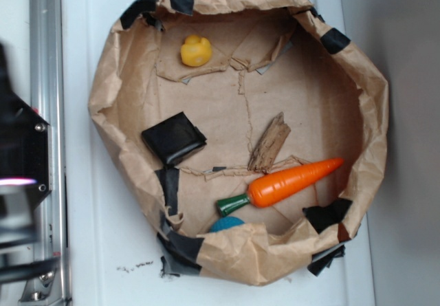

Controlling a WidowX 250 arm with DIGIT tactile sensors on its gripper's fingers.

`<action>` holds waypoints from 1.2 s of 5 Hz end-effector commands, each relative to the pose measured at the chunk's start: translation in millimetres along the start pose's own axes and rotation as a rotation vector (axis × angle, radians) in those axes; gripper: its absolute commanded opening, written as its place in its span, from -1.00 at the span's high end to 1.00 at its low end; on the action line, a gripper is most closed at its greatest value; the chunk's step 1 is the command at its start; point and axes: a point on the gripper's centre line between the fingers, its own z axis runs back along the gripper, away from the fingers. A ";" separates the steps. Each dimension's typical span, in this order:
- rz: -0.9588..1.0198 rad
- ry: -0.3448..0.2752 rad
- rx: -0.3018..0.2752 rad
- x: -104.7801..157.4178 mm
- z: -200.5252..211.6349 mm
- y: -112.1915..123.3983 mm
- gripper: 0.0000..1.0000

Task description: Grab the wood chip.

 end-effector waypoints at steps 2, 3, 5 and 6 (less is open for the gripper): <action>0.727 -0.007 -0.051 126.1 -106.9 22.2 -1.00; 0.756 0.026 -0.014 139.6 -143.7 16.3 -1.00; 0.756 0.026 -0.014 139.6 -143.7 16.3 -1.00; 0.715 -0.007 -0.009 116.4 -175.4 5.6 -1.00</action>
